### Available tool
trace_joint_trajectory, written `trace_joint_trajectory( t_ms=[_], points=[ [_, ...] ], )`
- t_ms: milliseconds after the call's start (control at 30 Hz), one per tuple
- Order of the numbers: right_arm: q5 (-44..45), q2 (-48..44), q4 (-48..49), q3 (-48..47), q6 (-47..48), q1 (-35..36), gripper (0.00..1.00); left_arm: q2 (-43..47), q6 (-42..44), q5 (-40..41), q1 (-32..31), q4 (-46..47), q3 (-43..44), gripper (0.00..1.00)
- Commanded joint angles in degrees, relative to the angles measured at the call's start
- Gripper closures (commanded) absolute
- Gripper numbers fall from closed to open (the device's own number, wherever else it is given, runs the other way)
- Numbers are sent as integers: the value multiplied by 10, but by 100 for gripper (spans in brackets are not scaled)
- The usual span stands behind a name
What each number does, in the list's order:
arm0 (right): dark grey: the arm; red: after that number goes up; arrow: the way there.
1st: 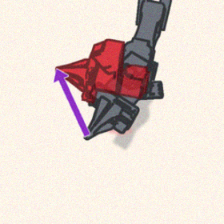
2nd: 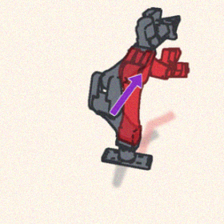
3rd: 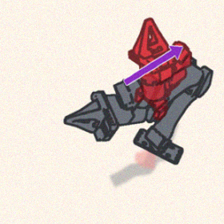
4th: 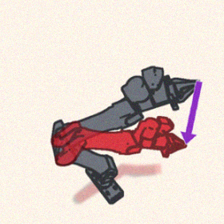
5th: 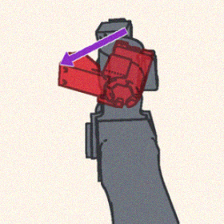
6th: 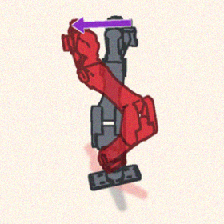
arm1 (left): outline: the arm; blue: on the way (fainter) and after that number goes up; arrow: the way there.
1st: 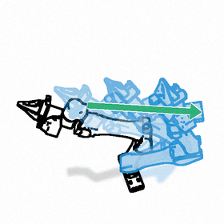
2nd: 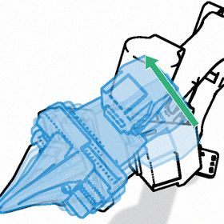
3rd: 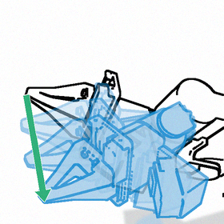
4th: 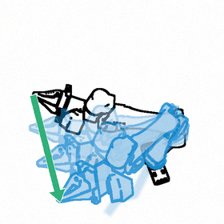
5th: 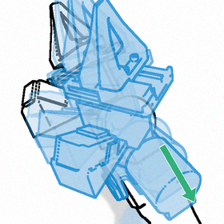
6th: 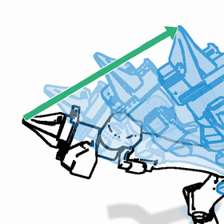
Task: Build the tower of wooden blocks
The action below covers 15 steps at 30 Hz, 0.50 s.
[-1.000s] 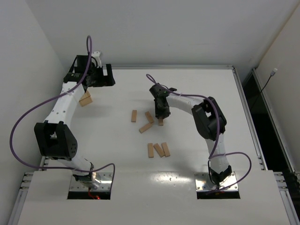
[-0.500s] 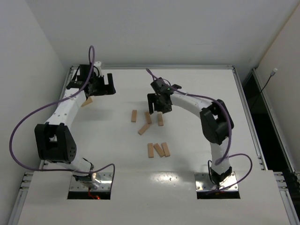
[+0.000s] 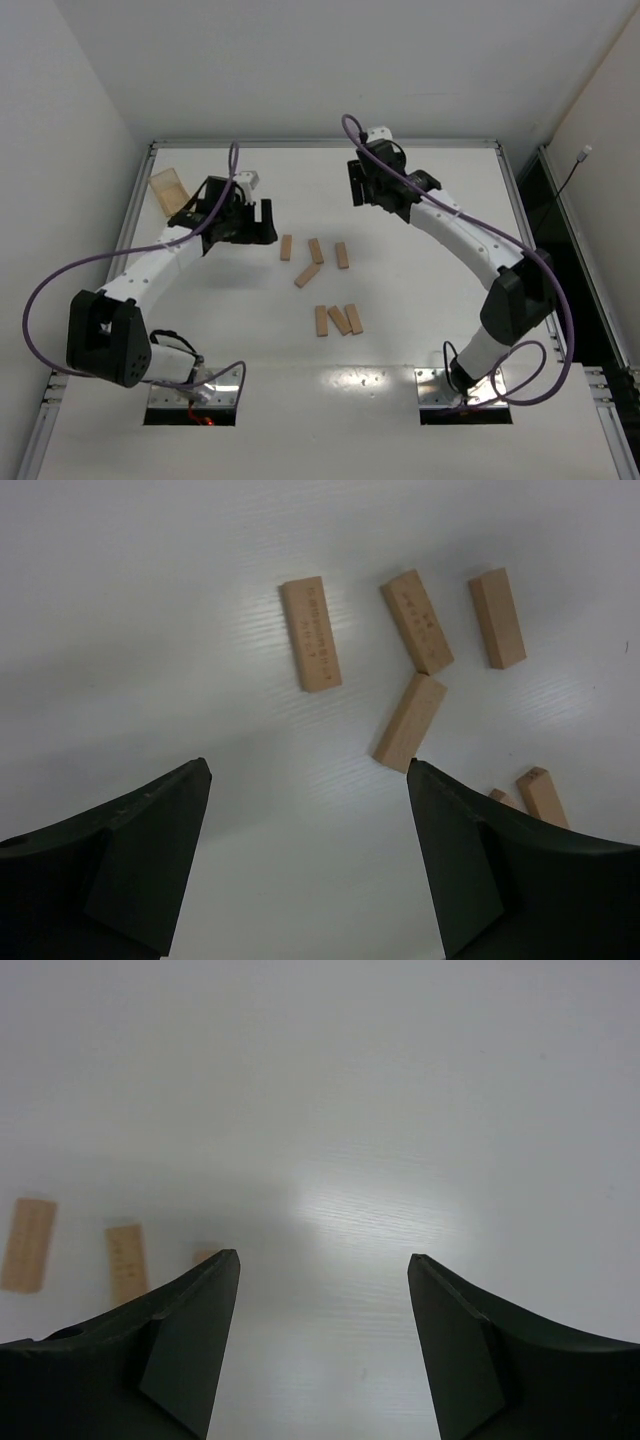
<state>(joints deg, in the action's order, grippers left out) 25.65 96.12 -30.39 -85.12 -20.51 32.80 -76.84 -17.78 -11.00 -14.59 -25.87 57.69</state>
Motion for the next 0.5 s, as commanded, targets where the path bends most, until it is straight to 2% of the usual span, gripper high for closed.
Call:
trace_joint_trajectory(
  t_ms=[0,267,467],
  points=[
    [71,-48,5,43,45,-35,35,-30,-35,25,-33,37,10,23],
    [12,-82,11,102,50,-129,35,-182,-82,97,-118,13,116,33],
    [-25,-82,11,108,50,-162,35,-264,-118,163,-192,-18,180,40]
  ],
)
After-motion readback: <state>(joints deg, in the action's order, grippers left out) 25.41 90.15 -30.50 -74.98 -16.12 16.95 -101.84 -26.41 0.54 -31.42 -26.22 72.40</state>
